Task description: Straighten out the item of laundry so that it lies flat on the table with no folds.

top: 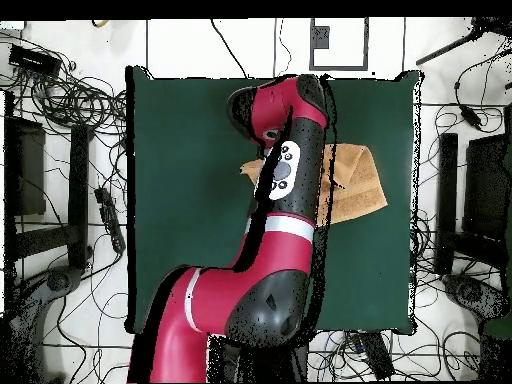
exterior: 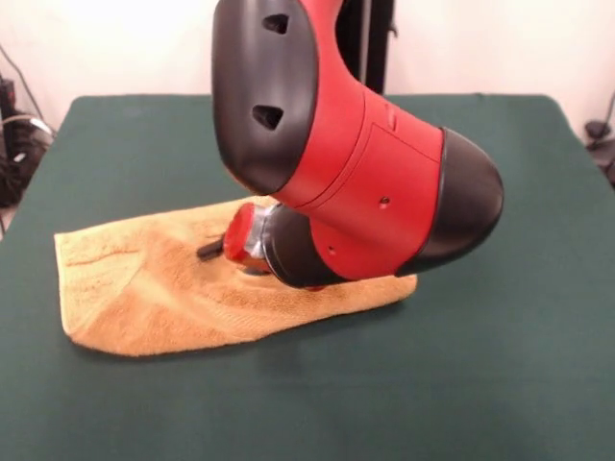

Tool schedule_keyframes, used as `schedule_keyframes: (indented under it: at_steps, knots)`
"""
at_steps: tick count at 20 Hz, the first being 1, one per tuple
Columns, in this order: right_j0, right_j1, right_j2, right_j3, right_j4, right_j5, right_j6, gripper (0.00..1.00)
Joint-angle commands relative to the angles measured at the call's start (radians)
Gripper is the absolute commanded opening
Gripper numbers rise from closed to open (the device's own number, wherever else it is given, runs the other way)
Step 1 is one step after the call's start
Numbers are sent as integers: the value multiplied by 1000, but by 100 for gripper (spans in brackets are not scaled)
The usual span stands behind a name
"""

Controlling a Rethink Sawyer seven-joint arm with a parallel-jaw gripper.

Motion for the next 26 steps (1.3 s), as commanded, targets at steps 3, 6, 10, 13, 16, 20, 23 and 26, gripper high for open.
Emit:
schedule_keyframes:
  at_steps: [3, 6, 10, 13, 16, 20, 23, 26]
  knots:
    - [16, 13, -62, -67, -108, -66, -98, 100]
    - [24, -8, -66, -59, -130, -114, -77, 100]
    - [31, -25, -59, -48, -168, -214, -47, 100]
    - [50, -60, -38, 13, -190, -324, 43, 100]
    - [63, -104, -19, 66, -203, -411, 146, 100]
    - [69, -165, 12, 150, -174, -445, 236, 100]
    - [51, -167, 50, 158, -74, -274, 225, 100]
    - [37, -182, 72, 159, 8, -120, 201, 100]
